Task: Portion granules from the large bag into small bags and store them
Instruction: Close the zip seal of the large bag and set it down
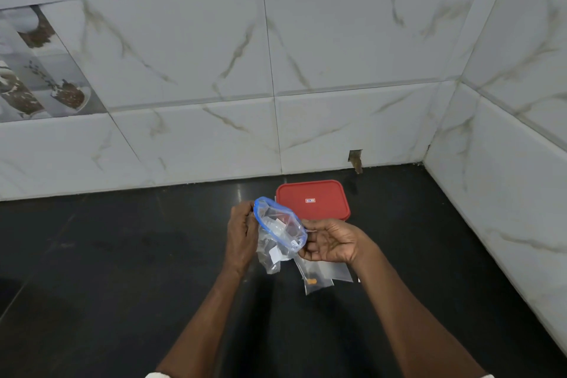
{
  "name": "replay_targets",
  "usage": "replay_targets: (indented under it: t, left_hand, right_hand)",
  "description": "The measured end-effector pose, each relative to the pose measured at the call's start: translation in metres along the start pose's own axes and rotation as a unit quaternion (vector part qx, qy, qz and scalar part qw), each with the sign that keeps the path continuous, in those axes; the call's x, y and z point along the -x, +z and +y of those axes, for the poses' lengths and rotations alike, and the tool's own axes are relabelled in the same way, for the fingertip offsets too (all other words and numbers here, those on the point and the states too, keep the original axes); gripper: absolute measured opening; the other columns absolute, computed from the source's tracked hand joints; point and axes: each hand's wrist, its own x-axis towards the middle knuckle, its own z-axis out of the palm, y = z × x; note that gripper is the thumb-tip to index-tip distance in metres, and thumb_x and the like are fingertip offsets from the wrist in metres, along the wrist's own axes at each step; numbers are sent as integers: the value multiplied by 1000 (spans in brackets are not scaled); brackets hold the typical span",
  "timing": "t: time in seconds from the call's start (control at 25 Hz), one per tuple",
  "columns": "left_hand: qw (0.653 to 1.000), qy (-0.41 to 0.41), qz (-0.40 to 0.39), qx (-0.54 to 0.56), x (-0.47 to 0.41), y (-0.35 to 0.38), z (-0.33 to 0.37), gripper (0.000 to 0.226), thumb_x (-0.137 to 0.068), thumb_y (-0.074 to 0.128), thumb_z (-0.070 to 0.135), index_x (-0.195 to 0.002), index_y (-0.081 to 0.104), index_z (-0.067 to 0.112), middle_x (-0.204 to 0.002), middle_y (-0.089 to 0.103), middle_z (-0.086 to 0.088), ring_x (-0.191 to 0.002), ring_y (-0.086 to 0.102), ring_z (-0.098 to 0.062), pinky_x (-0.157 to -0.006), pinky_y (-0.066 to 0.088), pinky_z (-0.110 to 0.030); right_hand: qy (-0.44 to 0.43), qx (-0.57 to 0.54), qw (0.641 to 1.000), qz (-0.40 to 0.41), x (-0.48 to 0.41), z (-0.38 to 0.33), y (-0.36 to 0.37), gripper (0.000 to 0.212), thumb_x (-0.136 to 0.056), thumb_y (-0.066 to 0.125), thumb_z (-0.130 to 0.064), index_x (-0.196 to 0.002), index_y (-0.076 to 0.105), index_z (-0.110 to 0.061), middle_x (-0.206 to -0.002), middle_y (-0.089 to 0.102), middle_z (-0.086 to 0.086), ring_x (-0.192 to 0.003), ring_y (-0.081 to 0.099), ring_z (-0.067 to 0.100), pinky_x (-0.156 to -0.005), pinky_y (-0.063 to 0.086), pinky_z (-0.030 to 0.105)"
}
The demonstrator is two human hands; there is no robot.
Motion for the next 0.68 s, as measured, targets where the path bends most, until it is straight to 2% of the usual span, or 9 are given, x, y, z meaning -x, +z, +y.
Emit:
replay_targets:
  t: [0.08,0.16,0.2,0.28,0.4,0.44,0.56,0.6,0.68]
  left_hand:
    - [1000,14,-3,-13,-2,2,-1,34,-93,41,40,-101,64,18,-96,61,3,-93,57,-17,-79,44,-15]
    - [999,28,-9,-34,-3,3,-1,30,-95,40,38,-101,64,20,-95,61,5,-94,56,-17,-81,43,-19]
    - [998,34,-15,-43,-3,2,-1,29,-95,40,37,-101,64,22,-94,59,9,-93,56,-16,-81,43,-19]
    - [997,47,-26,-55,-2,-2,-4,27,-98,44,33,-107,67,23,-97,58,17,-95,57,-11,-84,43,-17]
    - [998,18,-33,-41,-2,-7,-6,24,-99,56,19,-118,70,16,-107,65,17,-101,64,-5,-89,50,-20]
    - [999,9,-29,-39,-3,-7,-3,20,-99,59,13,-114,72,17,-104,67,15,-98,64,-1,-86,51,-21]
    - [998,5,8,-54,-4,-4,10,20,-96,63,5,-100,76,19,-87,65,14,-83,63,-2,-78,48,-23]
    - [997,13,25,-74,-5,-4,14,17,-96,64,5,-98,77,15,-84,64,12,-82,63,-9,-77,48,-27]
    - [989,47,55,-131,-5,-3,19,10,-96,66,8,-95,76,10,-83,62,8,-82,60,-20,-77,47,-32]
  right_hand:
    - [-33,34,999,12,2,0,0,11,-82,67,-6,-92,70,-6,-92,71,11,-86,68,24,-82,54,39]
    - [-93,126,984,87,1,2,4,11,-85,67,-2,-95,68,-6,-84,69,9,-74,66,18,-71,56,32]
    - [-139,177,964,139,0,4,7,10,-85,67,1,-94,66,-5,-78,66,9,-64,61,15,-62,55,28]
    - [-228,276,902,241,0,5,11,9,-84,69,0,-83,64,-7,-68,60,6,-52,51,13,-51,47,28]
    - [-298,461,743,383,-3,5,9,18,-80,67,-8,-69,59,-20,-68,63,-3,-63,62,19,-62,52,34]
    - [-302,470,728,398,-4,7,7,15,-80,65,-10,-70,58,-19,-70,64,-2,-66,65,21,-63,54,34]
    - [-298,444,756,379,-10,14,7,12,-84,62,-11,-75,55,-13,-75,67,10,-63,69,29,-56,58,37]
    - [-312,466,737,378,-11,14,7,10,-86,63,-13,-78,56,-12,-79,66,10,-67,69,28,-59,58,39]
    - [-384,512,669,378,-9,11,14,7,-87,64,-16,-92,62,-12,-93,64,3,-82,63,20,-72,55,36]
